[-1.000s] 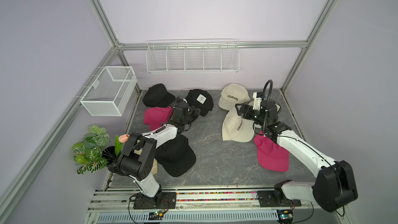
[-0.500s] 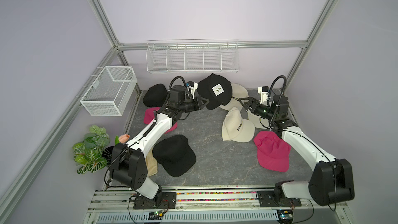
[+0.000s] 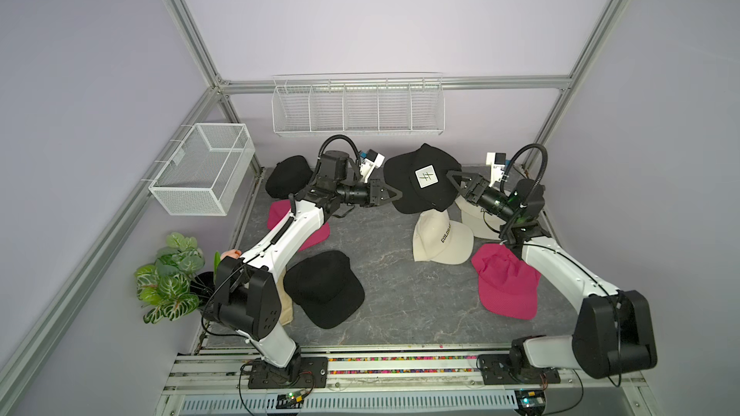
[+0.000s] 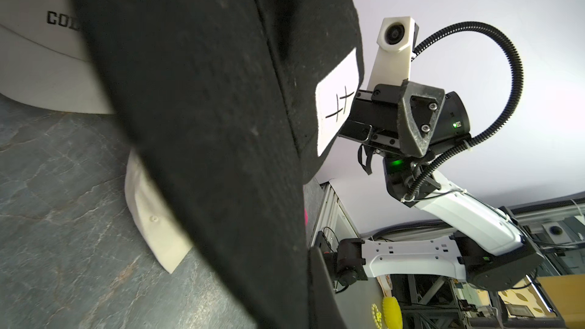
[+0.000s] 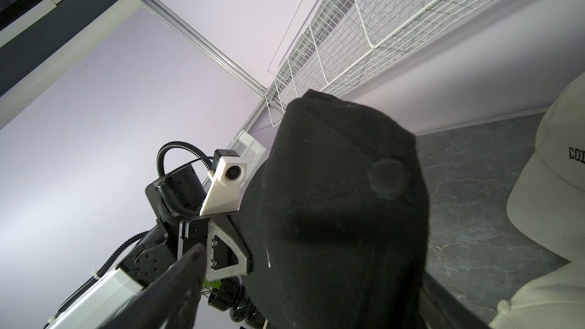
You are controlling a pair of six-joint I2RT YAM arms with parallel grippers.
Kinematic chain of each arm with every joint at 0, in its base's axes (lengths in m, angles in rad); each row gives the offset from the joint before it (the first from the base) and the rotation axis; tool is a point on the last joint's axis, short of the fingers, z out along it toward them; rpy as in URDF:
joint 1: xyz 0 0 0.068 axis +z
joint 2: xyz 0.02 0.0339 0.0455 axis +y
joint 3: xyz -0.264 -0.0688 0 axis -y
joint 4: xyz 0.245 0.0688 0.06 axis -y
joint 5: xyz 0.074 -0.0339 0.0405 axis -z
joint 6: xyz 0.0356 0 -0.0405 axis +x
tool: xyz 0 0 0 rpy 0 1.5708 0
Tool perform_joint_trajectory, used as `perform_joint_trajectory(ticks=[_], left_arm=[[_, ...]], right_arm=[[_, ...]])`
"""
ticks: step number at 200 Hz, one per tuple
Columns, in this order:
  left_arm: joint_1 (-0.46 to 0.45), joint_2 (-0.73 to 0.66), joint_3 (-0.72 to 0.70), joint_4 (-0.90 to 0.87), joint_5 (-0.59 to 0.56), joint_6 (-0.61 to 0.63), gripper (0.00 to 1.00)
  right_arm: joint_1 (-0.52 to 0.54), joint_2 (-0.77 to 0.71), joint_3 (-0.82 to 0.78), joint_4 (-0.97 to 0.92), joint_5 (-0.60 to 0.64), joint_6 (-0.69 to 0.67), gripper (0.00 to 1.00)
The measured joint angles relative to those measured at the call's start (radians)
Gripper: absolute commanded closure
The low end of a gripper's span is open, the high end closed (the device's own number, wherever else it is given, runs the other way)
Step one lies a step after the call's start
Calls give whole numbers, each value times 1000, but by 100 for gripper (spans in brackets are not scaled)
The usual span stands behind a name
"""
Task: Stack the baseball caps by color
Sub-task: Pick up the baseball cap from the center of the board, then place the baseball cap on the baseball cap.
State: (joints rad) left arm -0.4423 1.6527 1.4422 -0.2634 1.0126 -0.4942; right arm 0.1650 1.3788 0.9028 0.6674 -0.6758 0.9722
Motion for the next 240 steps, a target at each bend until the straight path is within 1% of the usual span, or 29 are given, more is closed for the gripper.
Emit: perform_joint_trajectory(ticks=[48, 78, 93, 114, 128, 146, 164, 183, 240], left_arm=[[-1, 10, 17, -19, 88, 29, 100], [-1, 12, 41, -58, 109, 62, 100], [-1, 21, 61, -82, 111, 83, 100], [-1, 50, 95, -124, 104, 109, 100], [4, 73, 110, -141, 99, 118, 100], [16, 94, 111, -164, 92, 129, 100], [27, 109, 111, -176, 93, 136, 100], [31, 113, 111, -182, 101, 144, 100], [39, 113, 111, -188, 119, 174, 100]], right_arm=[[0, 31, 0, 87, -80, -2, 11], [-4, 31, 0, 65, -89, -30, 11], [-6, 32, -1, 95, -118, -15, 11], [-7, 31, -11, 200, -162, 34, 6], [-7, 31, -31, 273, -187, 66, 0], [-7, 31, -43, 332, -217, 101, 9], [-7, 31, -44, 389, -243, 137, 22], [-7, 31, -45, 429, -261, 166, 33], [-7, 32, -50, 489, -276, 222, 62]])
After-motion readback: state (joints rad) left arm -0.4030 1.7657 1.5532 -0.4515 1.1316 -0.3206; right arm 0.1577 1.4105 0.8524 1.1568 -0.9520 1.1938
